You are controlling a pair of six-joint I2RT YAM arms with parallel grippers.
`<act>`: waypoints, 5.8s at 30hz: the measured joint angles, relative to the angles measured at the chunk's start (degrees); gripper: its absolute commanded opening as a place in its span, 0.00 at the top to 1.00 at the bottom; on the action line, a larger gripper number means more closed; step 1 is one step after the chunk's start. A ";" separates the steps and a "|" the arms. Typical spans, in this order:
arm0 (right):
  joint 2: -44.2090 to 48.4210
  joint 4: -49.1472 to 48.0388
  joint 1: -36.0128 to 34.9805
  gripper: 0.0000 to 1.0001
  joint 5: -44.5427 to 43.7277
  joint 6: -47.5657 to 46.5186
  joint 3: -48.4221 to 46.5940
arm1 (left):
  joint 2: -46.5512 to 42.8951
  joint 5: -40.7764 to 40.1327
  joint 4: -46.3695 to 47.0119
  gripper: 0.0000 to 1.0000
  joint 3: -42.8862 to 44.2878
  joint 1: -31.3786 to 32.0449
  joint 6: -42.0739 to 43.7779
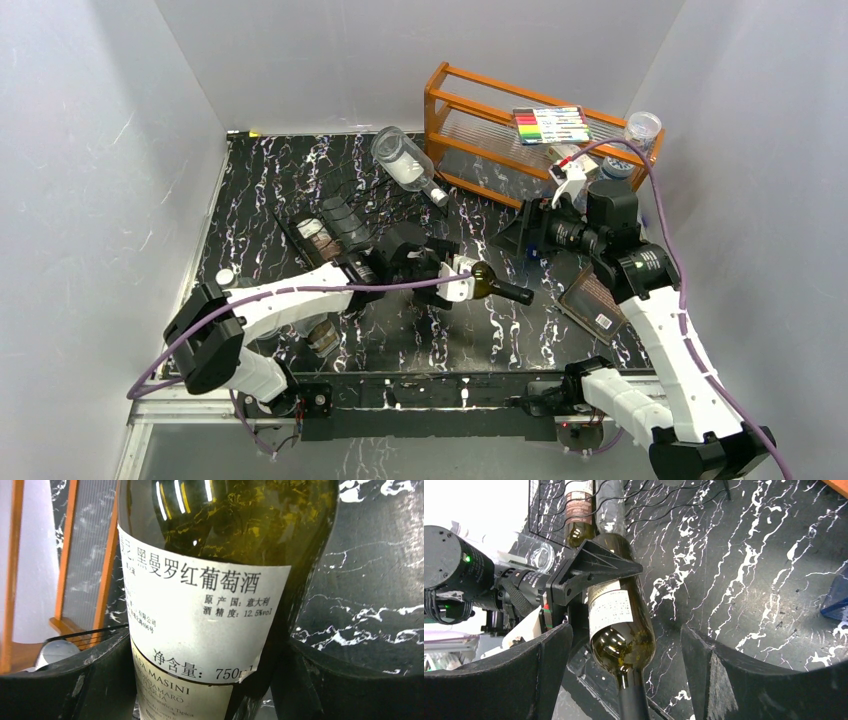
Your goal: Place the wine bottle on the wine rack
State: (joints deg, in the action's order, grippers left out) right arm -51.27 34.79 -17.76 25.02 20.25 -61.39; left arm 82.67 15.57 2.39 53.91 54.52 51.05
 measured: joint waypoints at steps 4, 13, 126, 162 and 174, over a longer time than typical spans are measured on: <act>-0.33 -0.26 0.00 0.13 3.28 -0.72 0.61 | -2.10 -0.28 -0.55 0.93 -0.85 0.00 5.31; -0.72 -0.28 0.00 0.17 8.81 -0.26 6.03 | -5.31 -3.02 0.13 0.93 -1.18 0.00 15.82; -24.20 -11.91 -28.44 1.00 -19.93 1.07 9.84 | -35.80 -23.41 -0.11 0.02 2.29 -0.76 -27.12; -54.95 -50.56 -31.45 0.86 -30.91 -5.86 2.34 | -37.27 -24.17 -4.66 0.02 2.21 -0.79 -29.20; -58.31 -48.63 -31.43 0.43 -32.09 -6.99 -2.58 | -37.88 -24.44 -5.81 0.02 0.83 -0.79 -28.72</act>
State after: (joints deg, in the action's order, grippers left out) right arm -109.58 -13.85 -49.19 -7.07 13.26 -63.96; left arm 44.80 -8.86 -3.42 54.74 53.74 22.33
